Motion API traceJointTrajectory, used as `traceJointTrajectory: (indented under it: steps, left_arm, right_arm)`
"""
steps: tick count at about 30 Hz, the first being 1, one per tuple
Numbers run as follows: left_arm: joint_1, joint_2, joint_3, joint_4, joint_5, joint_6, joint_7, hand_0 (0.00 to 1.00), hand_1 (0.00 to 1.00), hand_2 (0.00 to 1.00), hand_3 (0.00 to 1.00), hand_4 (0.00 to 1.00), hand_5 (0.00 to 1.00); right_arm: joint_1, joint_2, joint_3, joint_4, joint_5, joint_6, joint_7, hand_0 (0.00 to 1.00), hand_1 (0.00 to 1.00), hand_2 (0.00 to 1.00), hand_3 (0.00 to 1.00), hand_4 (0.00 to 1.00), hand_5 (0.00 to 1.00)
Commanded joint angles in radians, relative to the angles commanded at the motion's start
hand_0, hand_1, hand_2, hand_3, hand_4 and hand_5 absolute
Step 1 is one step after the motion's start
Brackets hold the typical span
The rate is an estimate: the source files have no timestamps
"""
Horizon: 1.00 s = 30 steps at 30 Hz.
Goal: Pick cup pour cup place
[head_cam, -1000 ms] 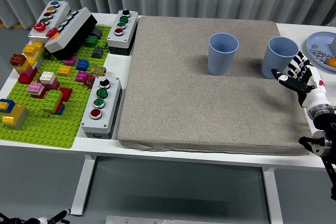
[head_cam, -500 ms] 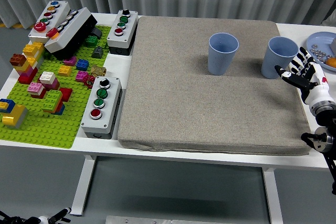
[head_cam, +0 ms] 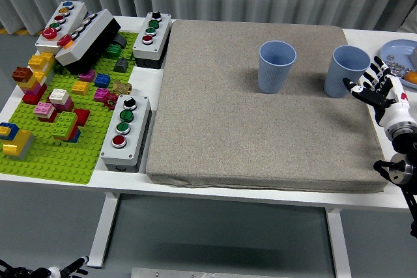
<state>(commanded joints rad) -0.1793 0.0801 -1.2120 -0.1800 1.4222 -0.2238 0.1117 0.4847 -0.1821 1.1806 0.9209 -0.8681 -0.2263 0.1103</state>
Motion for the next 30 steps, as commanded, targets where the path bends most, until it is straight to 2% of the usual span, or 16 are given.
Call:
traceJointTrajectory:
  steps: [2,30]
  left_arm:
    - [0.0,0.0,0.001,0.0,0.0,0.0,0.0,0.844,0.857,0.89,0.786,0.594,0.998]
    - [-0.011,0.0,0.011,0.0,0.002,-0.001,0.001,0.844,0.858,0.89,0.786,0.594,0.998]
  right_arm:
    - [0.002,0.003,-0.001,-0.006,0.0,0.0,0.0,0.998,0.932,0.998,0.998,0.837,0.253]
    - [0.041,0.029,-0.002,-0.053,0.003,0.003,0.001,0.998,0.934,0.998,0.998,0.841,0.268]
